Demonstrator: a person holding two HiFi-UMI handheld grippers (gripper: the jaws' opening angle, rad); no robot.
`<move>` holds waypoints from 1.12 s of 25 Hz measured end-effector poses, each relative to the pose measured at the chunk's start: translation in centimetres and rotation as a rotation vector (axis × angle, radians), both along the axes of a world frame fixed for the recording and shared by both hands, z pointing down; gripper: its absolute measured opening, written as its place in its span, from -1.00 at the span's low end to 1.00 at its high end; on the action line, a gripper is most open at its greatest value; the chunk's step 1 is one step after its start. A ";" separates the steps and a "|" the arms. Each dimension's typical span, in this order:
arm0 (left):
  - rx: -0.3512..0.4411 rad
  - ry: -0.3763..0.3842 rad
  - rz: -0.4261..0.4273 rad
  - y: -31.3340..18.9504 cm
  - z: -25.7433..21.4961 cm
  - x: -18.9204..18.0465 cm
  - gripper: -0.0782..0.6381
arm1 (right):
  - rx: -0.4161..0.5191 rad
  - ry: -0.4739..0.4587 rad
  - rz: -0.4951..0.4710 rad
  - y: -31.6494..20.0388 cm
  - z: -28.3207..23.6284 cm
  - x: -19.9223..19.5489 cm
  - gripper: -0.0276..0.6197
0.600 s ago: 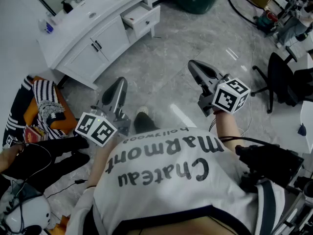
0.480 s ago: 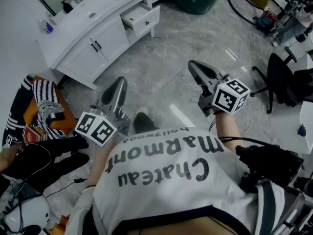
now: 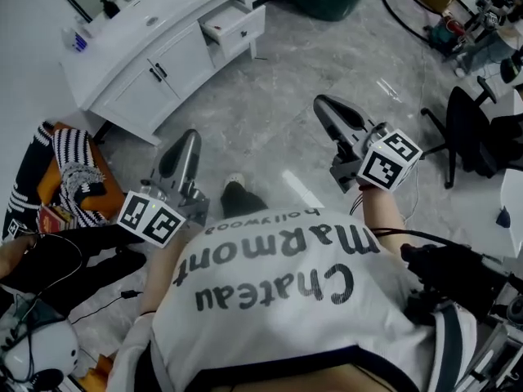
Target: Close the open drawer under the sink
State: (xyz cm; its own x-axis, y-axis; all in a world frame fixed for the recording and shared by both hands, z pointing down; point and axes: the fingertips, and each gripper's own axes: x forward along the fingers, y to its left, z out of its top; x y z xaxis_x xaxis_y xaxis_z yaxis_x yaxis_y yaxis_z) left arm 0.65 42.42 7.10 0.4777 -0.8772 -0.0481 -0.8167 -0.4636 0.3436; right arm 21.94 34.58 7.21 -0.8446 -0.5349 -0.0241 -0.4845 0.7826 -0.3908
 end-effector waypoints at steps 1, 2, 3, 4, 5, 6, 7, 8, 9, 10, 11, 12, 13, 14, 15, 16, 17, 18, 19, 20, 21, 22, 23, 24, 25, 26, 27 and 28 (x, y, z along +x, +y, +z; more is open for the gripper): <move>0.014 -0.005 -0.012 0.1 0.1 -0.1 -0.76 | 0.013 -0.023 -0.011 0.3 -0.3 0.0 -0.87; 0.027 -0.013 -0.021 0.2 0.1 -0.1 -0.76 | 0.026 -0.044 -0.022 0.4 -0.5 0.0 -0.87; 0.038 -0.023 -0.026 0.1 0.1 -0.1 -0.76 | 0.039 -0.062 -0.030 0.4 -0.8 0.0 -0.87; 0.044 -0.034 -0.028 -0.1 0.2 -0.1 -0.76 | 0.049 -0.080 -0.030 0.3 -1.0 -0.1 -0.87; 0.043 -0.043 -0.026 -0.4 0.3 0.0 -0.76 | 0.056 -0.102 -0.021 -0.1 -1.2 0.0 -0.87; 0.037 -0.049 -0.025 -0.9 0.4 0.0 -0.76 | 0.060 -0.130 -0.005 -0.6 -1.4 0.2 -0.87; 0.030 -0.054 -0.024 -1.5 0.6 -0.1 -0.76 | 0.062 -0.166 0.012 -1.2 -1.7 0.4 -0.88; 0.024 -0.059 -0.025 -2.2 0.7 -0.3 -0.76 | 0.062 -0.203 0.026 -2.0 -2.0 0.7 -0.87; 0.022 -0.060 -0.023 -3.2 0.8 -0.5 -0.76 | 0.064 -0.231 0.037 -2.8 -2.2 0.8 -0.88; 0.023 -0.057 -0.020 -4.4 0.8 -0.8 -0.76 | 0.068 -0.242 0.045 -3.6 -2.3 0.8 -0.87; 0.024 -0.046 -0.015 -5.6 0.7 -1.1 -0.76 | 0.072 -0.232 0.052 -4.5 -2.3 0.7 -0.88; 0.027 -0.029 -0.010 -7.0 0.7 -1.5 -0.76 | 0.074 -0.206 0.058 -5.4 -2.1 0.4 -0.88; 0.029 -0.011 -0.005 -8.4 0.6 -1.9 -0.76 | 0.071 -0.173 0.064 -6.3 -1.8 0.0 -0.88; 0.030 0.001 0.001 -9.8 0.5 -2.2 -0.76 | 0.066 -0.142 0.069 -7.4 -1.5 -0.3 -0.88; 0.030 0.001 0.004 -11.2 0.4 -2.5 -0.76 | 0.059 -0.118 0.075 -8.4 -1.2 -0.6 -0.88; 0.032 -0.012 0.006 -12.5 0.3 -2.7 -0.76 | 0.052 -0.099 0.082 -9.5 -1.0 -0.9 -0.88; 0.036 -0.033 0.006 -13.9 0.2 -2.9 -0.76 | 0.045 -0.082 0.090 -10.6 -0.8 -1.0 -0.88; 0.039 -0.054 0.006 -15.1 0.1 -3.0 -0.76 | 0.038 -0.066 0.100 -11.9 -0.6 -1.2 -0.88; 0.041 -0.069 0.007 -16.4 0.1 -3.3 -0.76 | 0.030 -0.058 0.109 -13.1 -0.5 -1.5 -0.88; 0.041 -0.074 0.010 -17.7 -0.1 -3.7 -0.76 | 0.021 -0.060 0.115 -14.3 -0.5 -1.8 -0.88; 0.040 -0.073 0.014 -19.0 -0.3 -4.2 -0.76 | 0.010 -0.069 0.117 -15.6 -0.5 -2.3 -0.88; 0.040 -0.069 0.019 -20.4 -0.6 -4.9 -0.76 | 0.001 -0.077 0.116 -16.9 -0.7 -3.0 -0.88; 0.041 -0.067 0.024 -21.9 -0.9 -5.7 -0.76 | -0.004 -0.078 0.117 -18.3 -0.8 -3.8 -0.88; 0.041 -0.070 0.032 -23.6 -1.1 -6.6 -0.76 | -0.005 -0.070 0.121 -19.8 -0.9 -4.8 -0.88; 0.040 -0.076 0.041 -25.3 -1.2 -7.6 -0.76 | -0.006 -0.055 0.127 -21.5 -0.8 -5.9 -0.88; 0.037 -0.087 0.052 -27.1 -1.2 -8.6 -0.76 | -0.007 -0.039 0.135 -23.2 -0.7 -7.0 -0.88; 0.036 -0.099 0.064 -28.8 -1.0 -9.5 -0.76 | -0.011 -0.027 0.145 -24.9 -0.5 -8.0 -0.88; 0.036 -0.113 0.078 -30.2 -0.8 -10.3 -0.76 | -0.017 -0.021 0.155 -26.4 -0.2 -8.8 -0.88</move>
